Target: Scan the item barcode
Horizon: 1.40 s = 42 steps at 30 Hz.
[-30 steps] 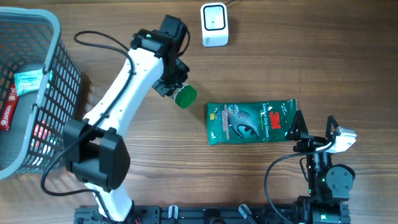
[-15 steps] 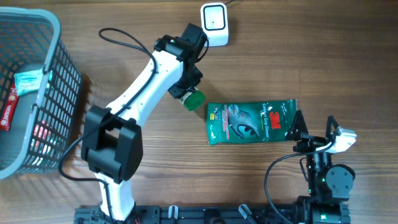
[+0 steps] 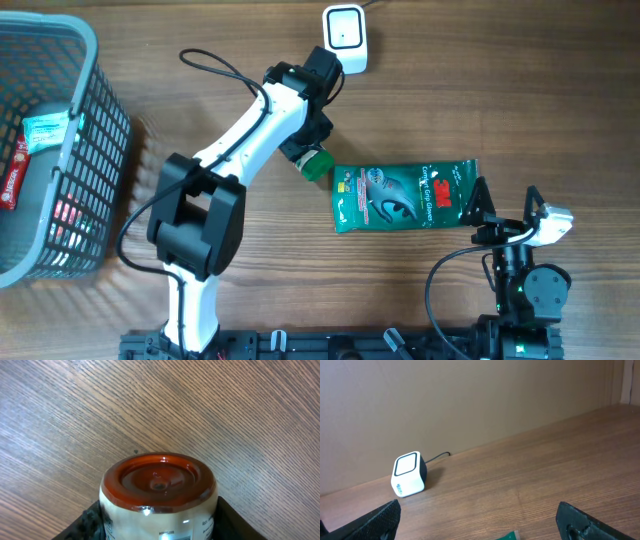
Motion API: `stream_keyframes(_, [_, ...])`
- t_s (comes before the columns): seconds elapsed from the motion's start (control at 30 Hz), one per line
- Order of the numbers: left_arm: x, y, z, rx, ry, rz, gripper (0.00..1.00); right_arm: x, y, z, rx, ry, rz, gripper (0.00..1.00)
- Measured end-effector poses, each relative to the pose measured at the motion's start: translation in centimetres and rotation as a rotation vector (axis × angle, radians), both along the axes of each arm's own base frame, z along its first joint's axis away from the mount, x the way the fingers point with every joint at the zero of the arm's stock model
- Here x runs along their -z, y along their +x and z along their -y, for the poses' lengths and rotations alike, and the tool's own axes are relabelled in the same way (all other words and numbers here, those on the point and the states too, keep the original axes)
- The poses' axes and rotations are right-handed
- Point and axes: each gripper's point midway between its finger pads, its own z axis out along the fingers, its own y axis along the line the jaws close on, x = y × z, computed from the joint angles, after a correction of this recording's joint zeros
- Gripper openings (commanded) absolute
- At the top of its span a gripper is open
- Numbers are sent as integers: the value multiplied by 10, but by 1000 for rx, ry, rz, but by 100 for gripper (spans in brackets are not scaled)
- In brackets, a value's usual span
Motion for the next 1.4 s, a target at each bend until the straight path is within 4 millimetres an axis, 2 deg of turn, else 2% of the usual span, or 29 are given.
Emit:
stream_keyframes(0.07, [3, 1, 2, 3, 1, 0, 69, 0, 0, 0, 0, 0, 0, 100])
stream_keyframes(0.1, [5, 0, 4, 9, 2, -3, 72, 0, 0, 0, 0, 0, 0, 100])
stream_keyframes(0.17, [6, -2, 7, 20, 3, -4, 84, 0, 0, 0, 0, 0, 0, 100])
stream_keyframes(0.2, [5, -2, 8, 26, 3, -4, 94, 0, 0, 0, 0, 0, 0, 100])
stream_keyframes(0.23, [6, -3, 9, 26, 2, -4, 100, 0, 0, 0, 0, 0, 0, 100])
stream_keyframes(0.53, [6, -6, 9, 30, -2, -19, 100, 0, 0, 0, 0, 0, 0, 100])
stream_keyframes(0.6, [1, -6, 7, 30, 4, -12, 94, 0, 0, 0, 0, 0, 0, 100])
stream_keyframes(0.63, [-4, -6, 5, 37, 13, 3, 83, 0, 0, 0, 0, 0, 0, 100])
stream_keyframes(0.67, [-15, -3, 2, 46, 21, 32, 60, 0, 0, 0, 0, 0, 0, 100])
stream_keyframes(0.7, [-34, 1, -1, 53, 24, 86, 41, 0, 0, 0, 0, 0, 0, 100])
stream_keyframes(0.73, [-53, 3, -5, 49, 26, 138, 31, 0, 0, 0, 0, 0, 0, 100])
stream_keyframes(0.77, [-71, 5, -8, 47, 26, 186, 26, 0, 0, 0, 0, 0, 0, 100])
stream_keyframes(0.9, [-152, 4, -27, 22, 15, 393, 20, 0, 0, 0, 0, 0, 0, 100])
stream_keyframes(0.97, [-175, -1, -36, 10, 25, 445, 20, 0, 0, 0, 0, 0, 0, 100])
stream_keyframes(1.03, [-179, -4, -42, 6, 44, 450, 20, 0, 0, 0, 0, 0, 0, 100])
stream_keyframes(1.1, [-177, -7, -45, 4, 64, 440, 24, 0, 0, 0, 0, 0, 0, 100])
stream_keyframes(1.2, [-176, -10, -48, 7, 80, 427, 38, 0, 0, 0, 0, 0, 0, 100])
stream_keyframes(1.27, [-176, -10, -49, 6, 84, 425, 63, 0, 0, 0, 0, 0, 0, 100])
stream_keyframes(1.3, [-175, -11, -50, 11, 89, 420, 87, 0, 0, 0, 0, 0, 0, 100])
stream_keyframes(1.33, [-174, -13, -51, 10, 94, 412, 100, 0, 0, 0, 0, 0, 0, 100])
stream_keyframes(1.4, [-172, -17, -53, 16, 103, 394, 100, 0, 0, 0, 0, 0, 0, 100])
